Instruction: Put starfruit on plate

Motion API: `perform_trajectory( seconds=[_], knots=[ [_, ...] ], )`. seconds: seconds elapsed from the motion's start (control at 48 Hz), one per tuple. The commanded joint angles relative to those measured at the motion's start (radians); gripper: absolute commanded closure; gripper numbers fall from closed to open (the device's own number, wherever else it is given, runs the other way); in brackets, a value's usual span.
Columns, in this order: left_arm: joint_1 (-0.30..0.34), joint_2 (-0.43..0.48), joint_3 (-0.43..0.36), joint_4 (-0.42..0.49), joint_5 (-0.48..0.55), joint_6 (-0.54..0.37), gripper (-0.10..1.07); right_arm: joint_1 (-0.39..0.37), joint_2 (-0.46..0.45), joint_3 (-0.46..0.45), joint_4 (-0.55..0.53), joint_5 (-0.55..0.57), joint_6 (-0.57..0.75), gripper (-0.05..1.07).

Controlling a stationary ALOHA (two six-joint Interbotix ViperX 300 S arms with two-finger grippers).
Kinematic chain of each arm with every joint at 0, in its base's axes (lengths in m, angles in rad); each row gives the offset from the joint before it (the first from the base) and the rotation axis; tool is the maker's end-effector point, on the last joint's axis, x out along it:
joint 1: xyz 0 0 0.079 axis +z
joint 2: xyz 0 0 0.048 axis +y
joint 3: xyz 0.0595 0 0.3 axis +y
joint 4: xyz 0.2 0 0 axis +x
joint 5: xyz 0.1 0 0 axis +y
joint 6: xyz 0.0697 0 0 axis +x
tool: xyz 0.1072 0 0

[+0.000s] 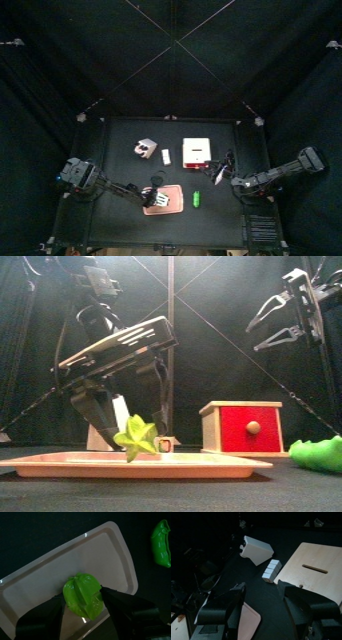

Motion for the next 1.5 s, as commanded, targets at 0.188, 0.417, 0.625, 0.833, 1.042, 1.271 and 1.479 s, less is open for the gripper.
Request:
perform_trajectory(
  seconds=[0.188,0.417,0.625,0.833,1.042,1.271,1.479],
  knots=[
    [0.003,-0.011,-0.020,0.008,-0.018,-0.038,-0.04,0.000,-0.002,-0.009,-0.002,0.002,-0.002,0.15],
    [0.002,-0.023,-0.017,0.002,-0.011,-0.037,-0.04,0.000,-0.002,-0.009,-0.002,0.002,-0.003,0.15],
    [-0.006,-0.040,0.000,0.002,0.020,-0.037,-0.04,-0.002,-0.002,-0.009,0.000,0.002,-0.002,0.15],
    [-0.008,-0.091,0.032,0.005,0.067,-0.037,-0.04,0.000,-0.002,-0.011,0.000,0.002,-0.002,0.15],
    [-0.018,-0.126,0.049,0.008,0.067,-0.037,-0.04,0.000,-0.002,-0.009,0.002,0.002,-0.002,0.15],
    [-0.020,-0.155,0.063,0.026,0.067,-0.031,-0.04,0.000,-0.002,-0.011,0.002,0.002,-0.002,0.15],
    [-0.023,-0.156,0.067,0.028,0.064,-0.031,-0.04,-0.002,-0.002,-0.009,0.002,0.002,-0.003,0.15]
  ],
)
